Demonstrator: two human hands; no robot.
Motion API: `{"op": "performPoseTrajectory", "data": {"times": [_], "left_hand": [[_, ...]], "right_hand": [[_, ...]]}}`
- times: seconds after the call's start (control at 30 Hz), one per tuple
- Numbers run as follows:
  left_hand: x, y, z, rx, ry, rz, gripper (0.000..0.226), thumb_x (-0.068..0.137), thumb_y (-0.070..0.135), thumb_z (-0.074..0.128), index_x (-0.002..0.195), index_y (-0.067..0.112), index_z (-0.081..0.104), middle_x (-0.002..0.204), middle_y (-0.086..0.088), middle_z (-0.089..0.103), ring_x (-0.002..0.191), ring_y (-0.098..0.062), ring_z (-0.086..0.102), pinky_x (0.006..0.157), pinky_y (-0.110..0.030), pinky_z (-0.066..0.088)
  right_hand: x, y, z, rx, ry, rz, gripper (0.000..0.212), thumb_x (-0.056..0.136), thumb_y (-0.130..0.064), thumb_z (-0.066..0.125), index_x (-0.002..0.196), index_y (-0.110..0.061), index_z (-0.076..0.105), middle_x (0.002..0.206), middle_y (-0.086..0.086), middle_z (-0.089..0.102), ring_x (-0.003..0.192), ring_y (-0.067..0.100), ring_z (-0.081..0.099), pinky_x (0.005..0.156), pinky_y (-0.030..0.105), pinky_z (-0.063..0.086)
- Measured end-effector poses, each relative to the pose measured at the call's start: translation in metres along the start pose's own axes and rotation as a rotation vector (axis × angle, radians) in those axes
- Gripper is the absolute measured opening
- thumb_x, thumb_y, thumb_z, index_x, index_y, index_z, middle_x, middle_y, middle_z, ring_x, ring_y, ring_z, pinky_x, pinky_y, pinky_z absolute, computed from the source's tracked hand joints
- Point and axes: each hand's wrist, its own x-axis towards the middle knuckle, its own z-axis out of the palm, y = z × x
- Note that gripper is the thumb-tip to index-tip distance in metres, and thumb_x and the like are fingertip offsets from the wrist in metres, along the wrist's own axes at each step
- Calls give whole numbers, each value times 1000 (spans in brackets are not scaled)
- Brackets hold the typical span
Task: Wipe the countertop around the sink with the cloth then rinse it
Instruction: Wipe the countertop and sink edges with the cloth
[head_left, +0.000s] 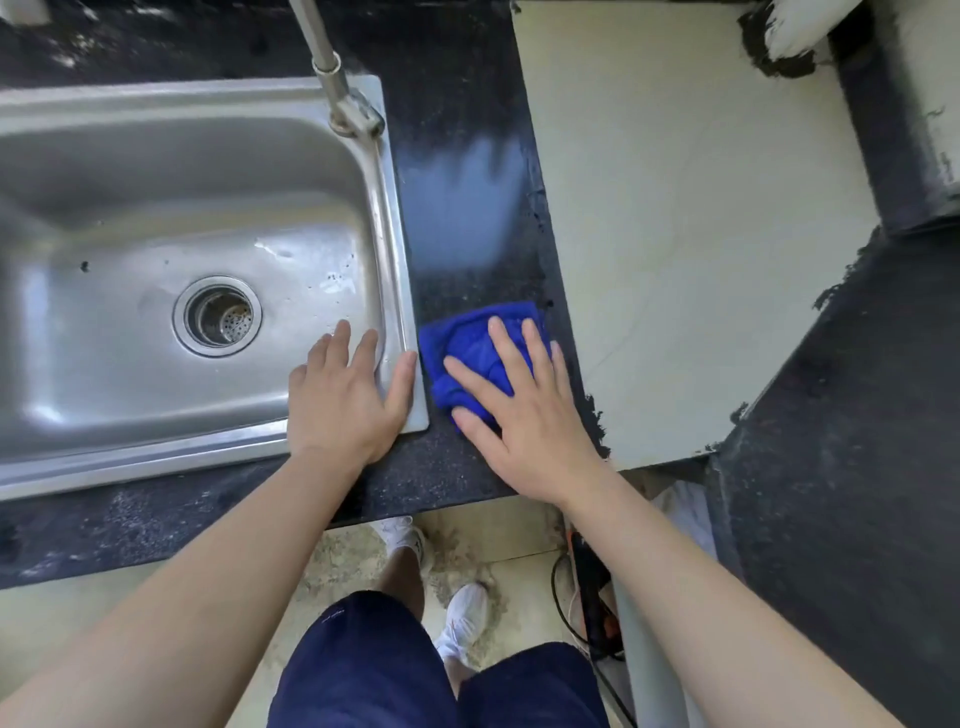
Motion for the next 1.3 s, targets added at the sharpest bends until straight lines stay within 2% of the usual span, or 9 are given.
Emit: {"op": "performPoseTrajectory", "data": {"times": [0.13, 0.27, 0.43, 0.53, 0.67, 0.83, 1.07, 1.2, 1.3], "left_hand": [[1, 1, 0, 1, 10, 18, 82, 91, 69, 13, 144, 18, 49, 156, -17, 37, 142, -36, 34, 111, -51, 31], [2, 0, 1, 12, 9, 16, 82, 90, 71, 13, 144, 20, 49, 157, -15, 37, 144, -34, 32, 112, -51, 29], [1, 0, 0, 12, -5, 18, 75, 97, 69, 18, 149, 21, 42, 161, -12, 30, 147, -32, 26, 115, -50, 25], [1, 0, -1, 5, 2, 11, 75, 97, 69, 18, 149, 22, 40, 161, -12, 29, 148, -31, 24, 116, -50, 24], [-1, 1, -2, -10, 14, 4, 75, 97, 69, 18, 150, 20, 39, 161, -13, 28, 148, -32, 23, 116, -50, 23], [-4, -1, -1, -7, 26, 8, 72, 99, 65, 19, 152, 20, 35, 163, -15, 23, 150, -33, 19, 118, -53, 20], [-58, -12, 3, -48, 222, 138, 65, 102, 53, 24, 154, 15, 32, 163, -20, 20, 151, -36, 16, 117, -61, 14], [-114, -28, 23, 97, 195, 234, 65, 102, 53, 26, 156, 16, 31, 164, -20, 16, 152, -36, 12, 118, -62, 12], [-133, -39, 37, 130, 133, 215, 68, 102, 55, 21, 158, 17, 24, 166, -18, 9, 154, -32, 4, 120, -62, 7]], "right_hand": [[-6, 19, -9, -38, -48, 2, 58, 98, -66, 28, 154, -51, 23, 169, 0, -7, 154, 30, -16, 123, 55, -6], [79, 25, -33, -26, 25, 176, 57, 99, -65, 32, 154, -51, 23, 169, 5, -7, 153, 34, -15, 123, 55, -8], [159, 7, -50, -2, 15, 304, 58, 102, -62, 22, 157, -46, 15, 168, 9, -14, 151, 40, -21, 122, 57, -10], [123, -5, -30, 21, 64, 236, 56, 103, -59, 25, 157, -44, 22, 169, 8, -9, 152, 39, -17, 122, 56, -8], [20, -9, 7, 47, 129, 136, 53, 101, -59, 32, 153, -44, 35, 169, 8, 4, 154, 38, -7, 124, 57, -1], [-78, -1, 30, 37, 55, 101, 52, 101, -60, 34, 151, -47, 36, 169, 3, 4, 155, 32, -8, 124, 58, 2], [1, -11, 5, 24, 54, 234, 53, 102, -59, 31, 154, -49, 26, 169, 6, -6, 152, 37, -14, 123, 55, -7], [38, -34, 3, 46, 57, 271, 54, 103, -56, 28, 156, -44, 25, 169, 7, -9, 152, 40, -16, 122, 57, -9], [10, -44, 14, 65, 71, 237, 53, 104, -55, 29, 155, -42, 29, 169, 7, -5, 152, 38, -14, 123, 57, -7]]}}
